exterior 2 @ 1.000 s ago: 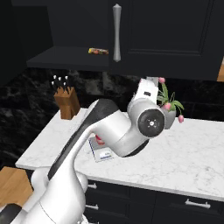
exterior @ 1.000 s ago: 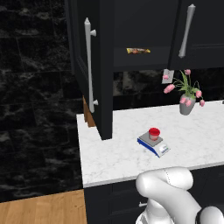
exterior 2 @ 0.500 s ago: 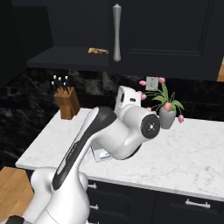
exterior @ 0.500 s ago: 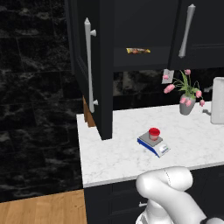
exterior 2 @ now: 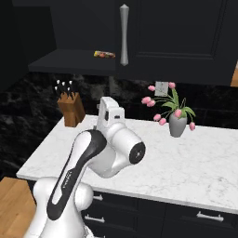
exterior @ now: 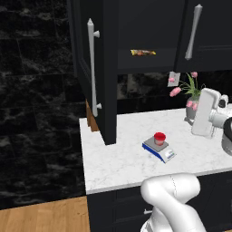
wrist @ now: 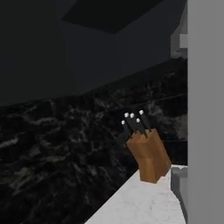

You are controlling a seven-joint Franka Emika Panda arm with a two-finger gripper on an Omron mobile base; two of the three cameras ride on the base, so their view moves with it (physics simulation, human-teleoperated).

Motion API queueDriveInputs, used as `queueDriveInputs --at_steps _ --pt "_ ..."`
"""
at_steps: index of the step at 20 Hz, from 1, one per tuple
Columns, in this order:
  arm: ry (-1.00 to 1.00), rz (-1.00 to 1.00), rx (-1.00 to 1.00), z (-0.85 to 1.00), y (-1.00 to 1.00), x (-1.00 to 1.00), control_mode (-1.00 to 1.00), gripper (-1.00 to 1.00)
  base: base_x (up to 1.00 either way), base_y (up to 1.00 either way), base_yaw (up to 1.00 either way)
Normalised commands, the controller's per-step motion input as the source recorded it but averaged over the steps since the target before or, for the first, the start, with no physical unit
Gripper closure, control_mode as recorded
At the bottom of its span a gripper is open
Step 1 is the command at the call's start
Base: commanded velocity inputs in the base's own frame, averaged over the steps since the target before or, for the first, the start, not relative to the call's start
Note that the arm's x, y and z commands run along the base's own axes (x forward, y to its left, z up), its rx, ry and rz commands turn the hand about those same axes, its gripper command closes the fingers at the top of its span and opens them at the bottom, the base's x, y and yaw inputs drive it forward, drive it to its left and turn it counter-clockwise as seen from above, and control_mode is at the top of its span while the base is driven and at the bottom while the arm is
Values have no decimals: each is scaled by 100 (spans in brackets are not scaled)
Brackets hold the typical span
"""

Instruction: Pick the jam and place it on the digital scale for weighing, and close the cabinet.

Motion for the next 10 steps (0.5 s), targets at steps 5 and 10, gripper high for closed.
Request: queueDriveInputs --at_steps 5,10 --pt "-42 0 21 -1 70 -38 -100 -100 0 0 0" --pt "-18 0 -12 34 65 -55 -100 -100 0 0 0"
